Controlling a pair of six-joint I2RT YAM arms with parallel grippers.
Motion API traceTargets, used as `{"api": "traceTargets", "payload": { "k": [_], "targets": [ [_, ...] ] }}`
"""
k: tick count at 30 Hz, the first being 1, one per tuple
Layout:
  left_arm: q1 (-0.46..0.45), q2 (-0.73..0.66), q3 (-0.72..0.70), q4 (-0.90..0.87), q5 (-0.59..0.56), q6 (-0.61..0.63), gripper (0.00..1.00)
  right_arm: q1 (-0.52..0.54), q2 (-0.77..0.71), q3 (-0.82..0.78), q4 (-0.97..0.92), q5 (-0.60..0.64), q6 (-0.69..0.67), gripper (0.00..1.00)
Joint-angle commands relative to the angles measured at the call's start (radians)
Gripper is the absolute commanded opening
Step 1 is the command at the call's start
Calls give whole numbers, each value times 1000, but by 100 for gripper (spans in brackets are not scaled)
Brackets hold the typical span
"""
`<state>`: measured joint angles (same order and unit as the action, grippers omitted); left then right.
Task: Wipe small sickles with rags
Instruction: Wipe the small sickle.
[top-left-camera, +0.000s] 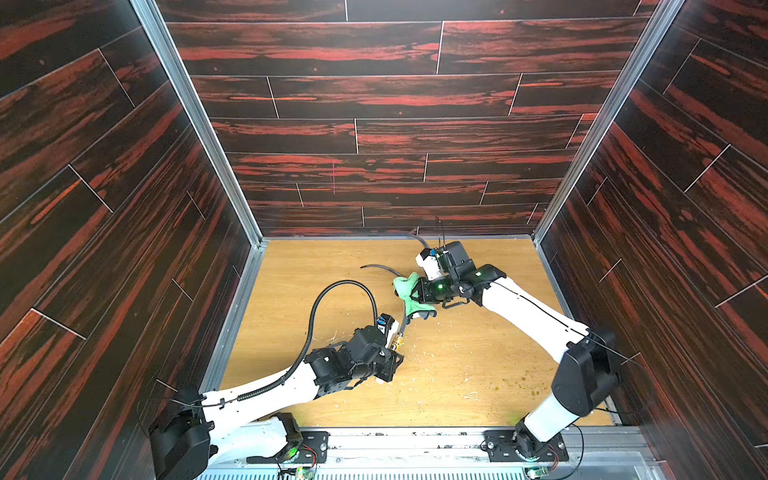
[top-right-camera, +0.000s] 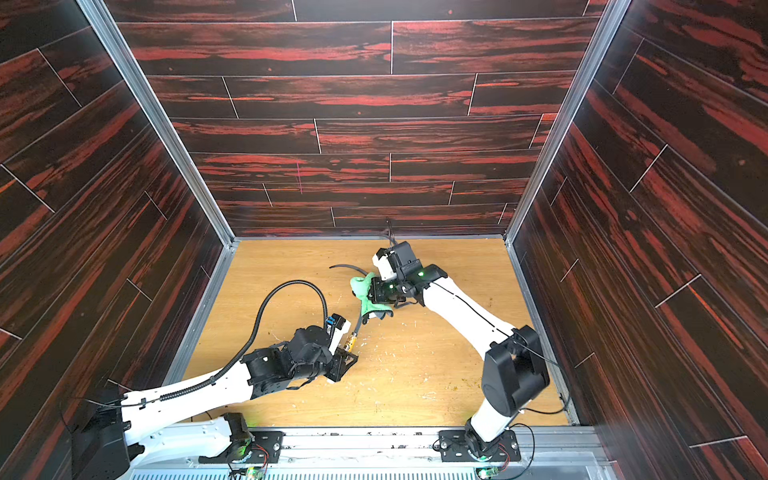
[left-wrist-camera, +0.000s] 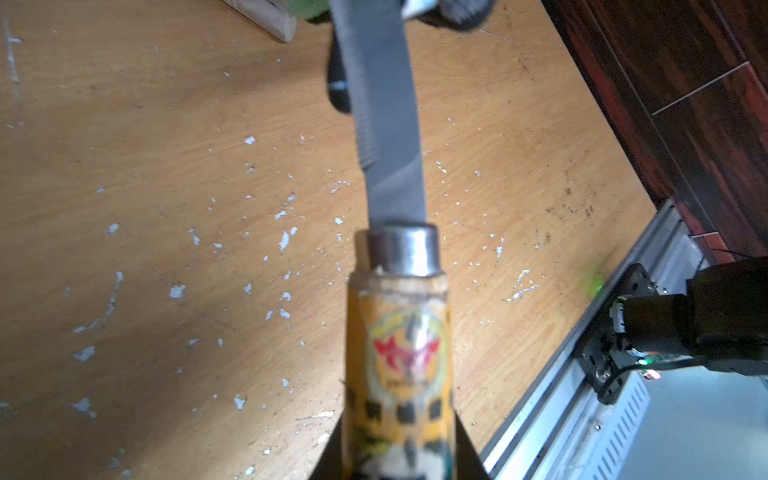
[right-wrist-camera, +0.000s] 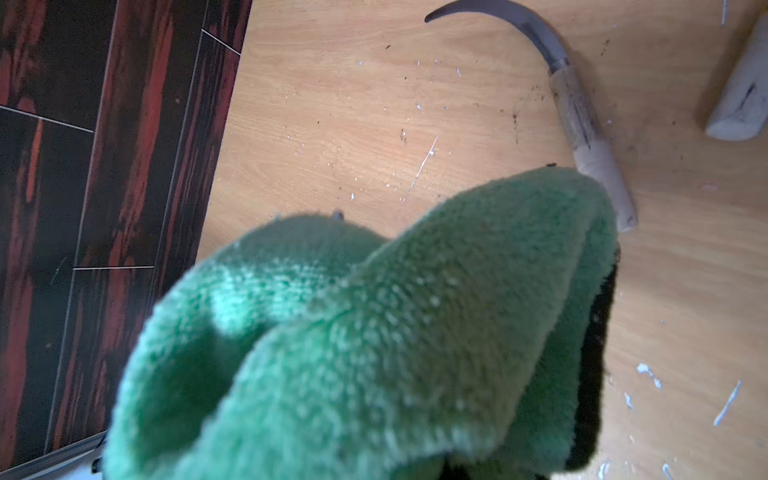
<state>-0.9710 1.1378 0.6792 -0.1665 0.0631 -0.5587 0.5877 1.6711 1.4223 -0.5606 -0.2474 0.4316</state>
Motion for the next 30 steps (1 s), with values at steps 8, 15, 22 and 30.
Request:
{"api": "traceTargets", "payload": {
  "k": [8, 15, 22, 30],
  "targets": [
    [-34, -74, -44, 209, 91, 11, 0, -127, 108, 104, -6, -12, -48, 0],
    [-34, -94, -167, 460, 73, -158, 0, -183, -23, 36, 2, -18, -89, 0],
    [-28, -19, -215, 763, 65, -287, 0, -178, -289, -276, 140, -278, -12, 0],
    [23, 79, -228, 1130, 149, -436, 0, -169, -485, -414, 206, -340, -26, 0]
  ]
}}
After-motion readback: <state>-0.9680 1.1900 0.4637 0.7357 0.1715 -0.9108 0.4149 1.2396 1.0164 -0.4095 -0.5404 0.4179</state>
